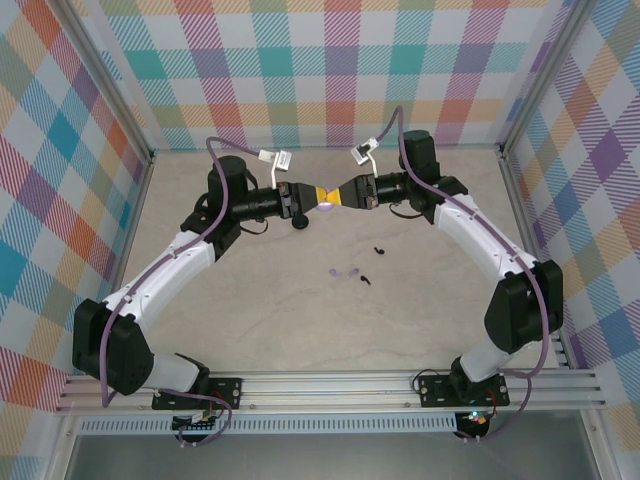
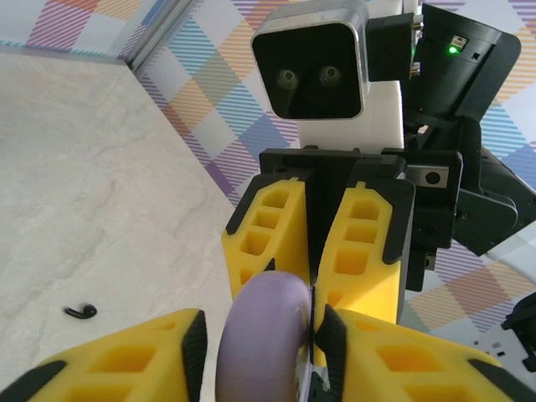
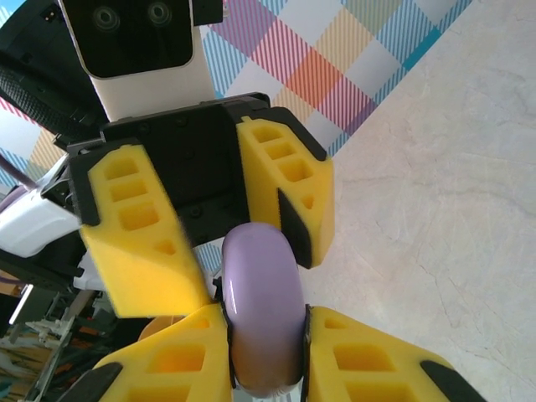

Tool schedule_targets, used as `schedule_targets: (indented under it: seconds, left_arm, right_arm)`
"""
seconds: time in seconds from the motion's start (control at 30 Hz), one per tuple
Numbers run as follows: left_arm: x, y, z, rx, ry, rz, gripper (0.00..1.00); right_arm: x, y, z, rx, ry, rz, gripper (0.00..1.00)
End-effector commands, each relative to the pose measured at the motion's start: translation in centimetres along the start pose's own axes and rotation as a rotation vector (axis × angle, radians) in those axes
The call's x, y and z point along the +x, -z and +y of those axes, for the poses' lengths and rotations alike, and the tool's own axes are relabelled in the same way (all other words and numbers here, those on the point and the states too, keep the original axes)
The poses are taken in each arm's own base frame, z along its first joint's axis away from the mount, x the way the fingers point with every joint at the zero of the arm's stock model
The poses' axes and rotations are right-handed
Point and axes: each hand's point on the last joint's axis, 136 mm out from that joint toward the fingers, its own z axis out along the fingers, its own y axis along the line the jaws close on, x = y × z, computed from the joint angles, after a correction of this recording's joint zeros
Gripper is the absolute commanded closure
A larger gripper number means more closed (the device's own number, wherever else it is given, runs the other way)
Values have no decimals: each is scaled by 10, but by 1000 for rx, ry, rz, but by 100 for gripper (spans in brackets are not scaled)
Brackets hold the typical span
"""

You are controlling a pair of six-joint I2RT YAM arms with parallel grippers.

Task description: Insert the wireless bluetooth earbuds into the charging case

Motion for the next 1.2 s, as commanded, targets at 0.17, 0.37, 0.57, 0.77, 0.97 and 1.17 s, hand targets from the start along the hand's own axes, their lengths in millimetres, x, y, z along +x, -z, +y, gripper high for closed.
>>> schedule_targets:
  seconds: [0.17,0.37,0.57,0.77,0.97,1.17]
  left_arm:
    - [2,8,-22,36,-39,12,46]
    - [7,9,-27,72,-41,29,50]
    - [10,6,-31,104,-36,58,53]
    - [14,3,-26,92,-30,77,52]
    - [14,-1,-31,107,-32,89,59]
    - [13,-1,-30,100,-33,82,64]
  right_arm:
    - [-14,8,24,2,79,-49,86]
    - [-13,7,29,-25,80,-37,85]
    - [-12,7,29,-34,79,-30,84]
    - [-13,8,34,-43,90,-29,84]
    - [-11,5,33,-56,83,-15,84]
    - [-5,3,32,-55,79,2,83]
